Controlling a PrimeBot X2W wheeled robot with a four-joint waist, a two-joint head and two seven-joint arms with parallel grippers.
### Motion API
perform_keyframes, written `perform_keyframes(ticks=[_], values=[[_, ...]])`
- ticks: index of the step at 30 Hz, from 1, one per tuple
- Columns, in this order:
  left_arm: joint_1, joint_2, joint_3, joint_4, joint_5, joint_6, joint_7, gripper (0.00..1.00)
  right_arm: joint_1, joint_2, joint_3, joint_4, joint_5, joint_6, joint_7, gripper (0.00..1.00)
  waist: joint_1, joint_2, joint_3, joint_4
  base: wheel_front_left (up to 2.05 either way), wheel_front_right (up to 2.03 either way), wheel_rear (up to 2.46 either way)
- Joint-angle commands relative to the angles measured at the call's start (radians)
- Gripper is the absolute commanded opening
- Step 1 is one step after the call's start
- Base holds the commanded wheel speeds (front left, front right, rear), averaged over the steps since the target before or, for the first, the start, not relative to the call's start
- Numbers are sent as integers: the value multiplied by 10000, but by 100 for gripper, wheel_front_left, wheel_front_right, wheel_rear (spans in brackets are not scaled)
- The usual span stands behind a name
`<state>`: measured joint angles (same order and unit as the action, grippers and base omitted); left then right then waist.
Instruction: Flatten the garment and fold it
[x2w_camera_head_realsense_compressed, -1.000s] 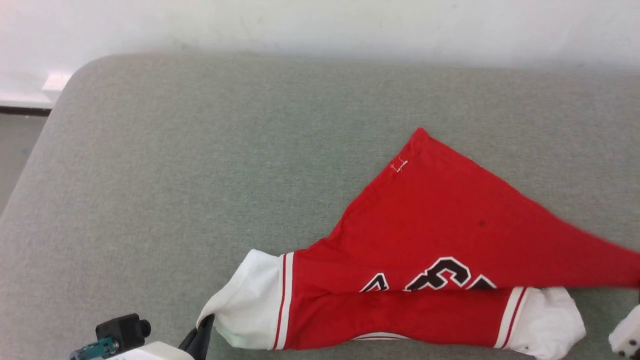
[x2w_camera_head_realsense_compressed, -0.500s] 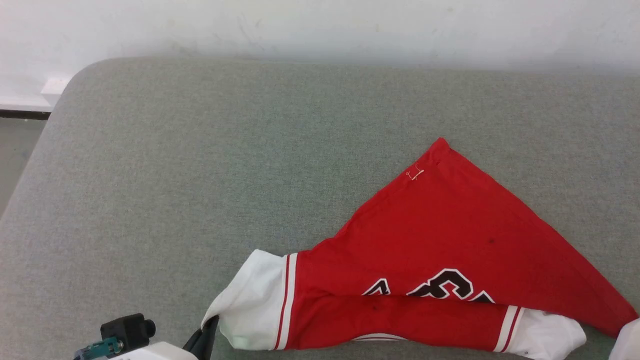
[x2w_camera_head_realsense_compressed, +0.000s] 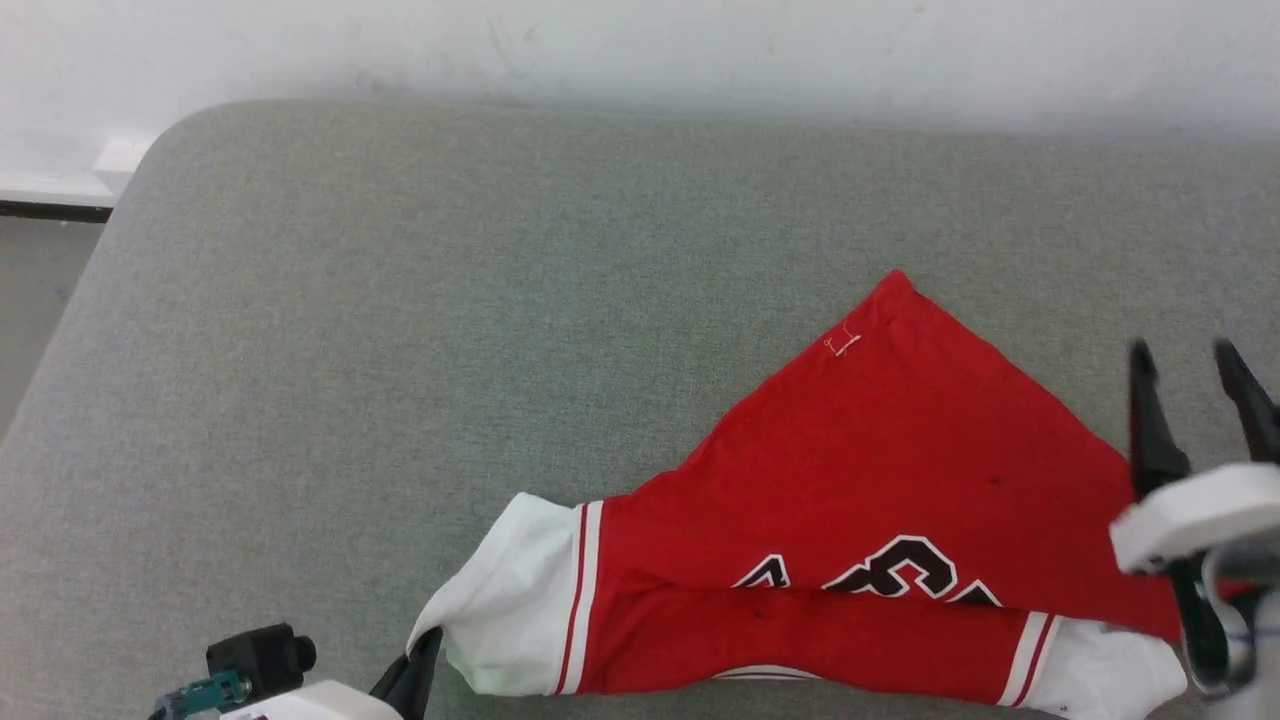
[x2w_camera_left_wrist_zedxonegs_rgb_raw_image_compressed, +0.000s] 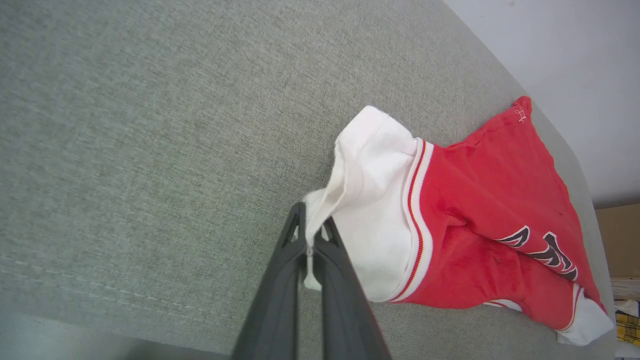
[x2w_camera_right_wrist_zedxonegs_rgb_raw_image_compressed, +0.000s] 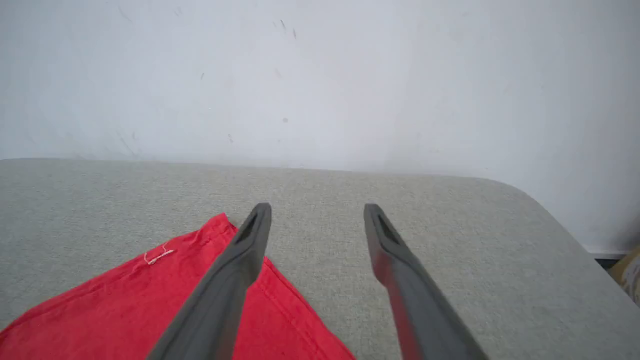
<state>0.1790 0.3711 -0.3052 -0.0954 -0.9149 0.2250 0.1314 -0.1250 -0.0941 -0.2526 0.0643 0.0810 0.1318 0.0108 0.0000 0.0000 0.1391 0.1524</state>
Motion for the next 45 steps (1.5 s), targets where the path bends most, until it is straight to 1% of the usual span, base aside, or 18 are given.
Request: perform_keyframes(ticks=[1,4,8,12,14,17,20,24,29,30,31,32,33,34,36,41,45], values=[[-172,-12,-24,11,9,-44,-28,0,-386,-237,391,216,125,-11,-277,100,0,0,95,35,0,0,0],[-317,-30,-70,11,23,-94,-17,0,-1262,-717,1426,878,308,-11,-564,100,0,0,279,131,0,0,0],[-547,-68,-108,42,31,-181,-32,0,-2684,-1368,2934,2120,695,-11,-335,100,0,0,642,336,0,0,0],[-862,-118,-193,143,72,-317,-48,0,-4170,-1946,4243,3643,1084,-11,407,100,0,0,1048,630,0,0,0],[-1015,-181,-252,225,84,-386,-68,0,-4825,-2133,4734,4446,1221,-11,1111,100,0,0,1233,794,0,0,0],[-1209,-317,-367,379,80,-504,-106,0,-5686,-2248,5262,5449,1473,-11,2312,100,0,0,1476,1031,0,0,0],[-1360,-442,-461,557,74,-614,-163,0,-6418,-2294,5610,6126,1705,-11,3310,100,0,0,1692,1227,0,0,0],[-1558,-576,-560,781,69,-751,-231,0,-7159,-2402,5908,6848,1745,-11,4458,100,0,0,1924,1442,0,0,0],[-1757,-682,-662,1005,85,-886,-298,0,-7677,-2376,6175,7535,1787,-11,5741,100,0,0,2073,1610,0,0,0],[-1782,-696,-673,1042,88,-902,-312,0,-7753,-2396,6204,7636,1777,-11,5936,58,0,0,2088,1623,0,0,0],[-1799,-708,-679,1077,89,-912,-328,0,-7813,-2415,6185,7751,1731,-11,6127,36,0,0,2091,1626,0,0,0],[-1807,-716,-679,1108,85,-918,-344,0,-7845,-2411,6187,7845,1684,-11,6322,18,0,0,2085,1614,0,0,0],[-1810,-721,-674,1134,79,-922,-358,0,-7860,-2392,6151,7912,1652,-11,6465,4,0,0,2069,1592,0,0,0],[-1805,-720,-668,1160,72,-923,-369,0,-7843,-2350,6120,7924,1642,-11,6516,0,0,0,2034,1558,0,0,0],[-1778,-704,-660,1209,68,-914,-381,0,-7717,-2309,6125,7743,1595,-11,6203,0,0,0,1916,1485,0,0,0],[-1601,-584,-588,1186,46,-847,-392,0,-6779,-2346,5660,6831,1317,-11,3696,0,0,0,1414,1221,0,0,0],[-1287,-384,-444,1007,78,-693,-461,0,-5531,-2141,4960,6003,1161,-11,1729,0,0,0,880,854,0,0,0]])
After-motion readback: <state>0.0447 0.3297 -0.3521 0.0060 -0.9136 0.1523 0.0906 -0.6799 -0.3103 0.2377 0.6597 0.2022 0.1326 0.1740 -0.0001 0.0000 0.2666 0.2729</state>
